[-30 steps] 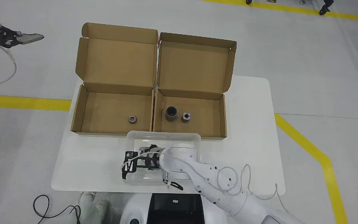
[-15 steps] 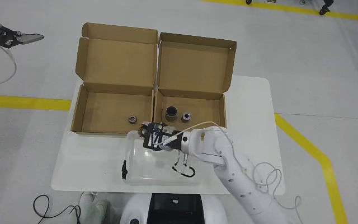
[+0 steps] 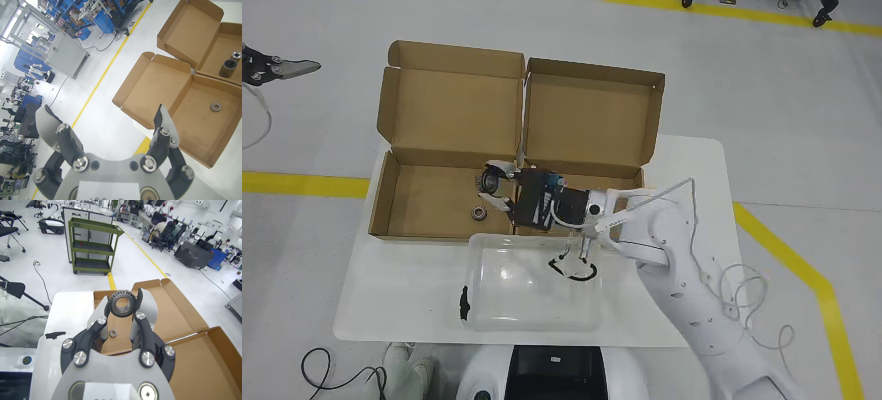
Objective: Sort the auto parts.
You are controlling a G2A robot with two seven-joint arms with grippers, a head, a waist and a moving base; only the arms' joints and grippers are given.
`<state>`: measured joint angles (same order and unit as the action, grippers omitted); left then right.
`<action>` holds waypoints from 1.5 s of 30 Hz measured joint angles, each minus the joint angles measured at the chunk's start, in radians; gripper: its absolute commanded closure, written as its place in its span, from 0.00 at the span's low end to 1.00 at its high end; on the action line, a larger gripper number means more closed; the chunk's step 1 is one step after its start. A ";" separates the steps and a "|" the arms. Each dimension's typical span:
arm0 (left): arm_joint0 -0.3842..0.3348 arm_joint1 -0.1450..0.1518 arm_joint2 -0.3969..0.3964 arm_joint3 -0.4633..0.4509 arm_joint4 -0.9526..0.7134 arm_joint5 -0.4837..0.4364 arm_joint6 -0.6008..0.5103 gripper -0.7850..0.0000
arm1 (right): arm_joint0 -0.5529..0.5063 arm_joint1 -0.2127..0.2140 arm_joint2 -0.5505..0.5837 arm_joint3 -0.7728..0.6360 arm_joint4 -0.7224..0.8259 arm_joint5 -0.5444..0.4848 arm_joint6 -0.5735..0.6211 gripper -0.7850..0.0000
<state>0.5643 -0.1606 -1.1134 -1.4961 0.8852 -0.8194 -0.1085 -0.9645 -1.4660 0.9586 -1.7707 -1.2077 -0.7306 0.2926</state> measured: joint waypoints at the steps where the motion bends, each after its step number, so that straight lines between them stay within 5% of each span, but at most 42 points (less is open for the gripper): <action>1: 0.000 0.000 0.000 0.000 0.000 0.000 0.000 0.00 | 0.011 -0.001 0.001 0.001 0.001 0.003 -0.007 1.00; 23: 0.000 0.000 0.000 0.000 0.000 0.000 0.000 0.00 | 0.254 -0.014 0.039 -0.006 0.104 0.025 -0.081 1.00; 45: 0.000 0.000 0.000 0.000 0.000 0.000 0.000 0.00 | 0.209 0.003 0.040 -0.027 0.056 0.006 -0.071 1.00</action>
<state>0.5643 -0.1606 -1.1134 -1.4961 0.8852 -0.8194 -0.1085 -0.7559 -1.4632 0.9990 -1.7982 -1.1514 -0.7247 0.2212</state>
